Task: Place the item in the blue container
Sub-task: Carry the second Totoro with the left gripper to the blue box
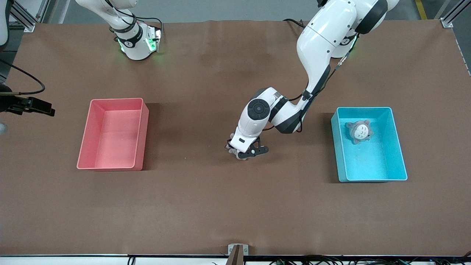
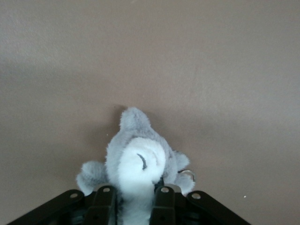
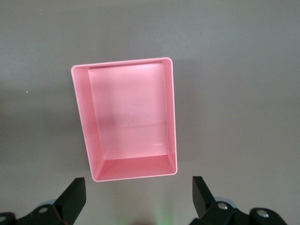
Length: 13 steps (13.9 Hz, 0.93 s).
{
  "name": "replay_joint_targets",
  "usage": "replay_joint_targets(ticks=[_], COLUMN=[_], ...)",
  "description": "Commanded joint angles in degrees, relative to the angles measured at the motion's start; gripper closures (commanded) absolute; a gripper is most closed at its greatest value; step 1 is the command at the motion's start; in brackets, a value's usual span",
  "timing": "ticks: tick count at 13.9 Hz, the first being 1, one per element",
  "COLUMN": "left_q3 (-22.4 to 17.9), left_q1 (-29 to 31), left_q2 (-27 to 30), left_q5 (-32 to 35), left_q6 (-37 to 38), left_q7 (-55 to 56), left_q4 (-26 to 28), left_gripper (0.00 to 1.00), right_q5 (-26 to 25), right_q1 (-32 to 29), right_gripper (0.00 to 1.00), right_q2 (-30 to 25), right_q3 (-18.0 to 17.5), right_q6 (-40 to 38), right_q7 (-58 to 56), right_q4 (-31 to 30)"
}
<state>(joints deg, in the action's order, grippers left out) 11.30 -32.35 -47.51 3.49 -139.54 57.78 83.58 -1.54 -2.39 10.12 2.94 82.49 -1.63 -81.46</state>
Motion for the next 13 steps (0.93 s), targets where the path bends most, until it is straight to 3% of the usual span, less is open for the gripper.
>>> replay_joint_targets(ticks=[1,7,11,13], left_q3=[-0.49,2.32,4.35,4.35], left_q1=[1.14,12.64,24.5,30.21], left_q2=[4.08,22.26,35.62,40.02], left_q5=[1.08,0.82,0.82,0.73], left_q6=[0.94,4.19,9.88,15.15], left_q7=[1.9,-4.5,-18.62,-27.41], left_q4=[1.49,18.43,31.27,33.92], left_gripper=[0.89,0.88,0.87,0.87], right_q5=[0.58,0.67,0.67,0.67], right_q1=[-0.69,0.01,1.15,2.73], right_gripper=[0.0,0.0,0.0,0.0], right_q2=[-2.82,-11.51,-15.21,-16.18], right_q3=[-0.31,-0.22,0.22,1.71], right_q6=[0.39,4.77,5.4,5.31], right_q7=[-0.31,-0.31,-0.31,-0.31], right_q4=[-3.35,-13.0,-15.65,-16.35])
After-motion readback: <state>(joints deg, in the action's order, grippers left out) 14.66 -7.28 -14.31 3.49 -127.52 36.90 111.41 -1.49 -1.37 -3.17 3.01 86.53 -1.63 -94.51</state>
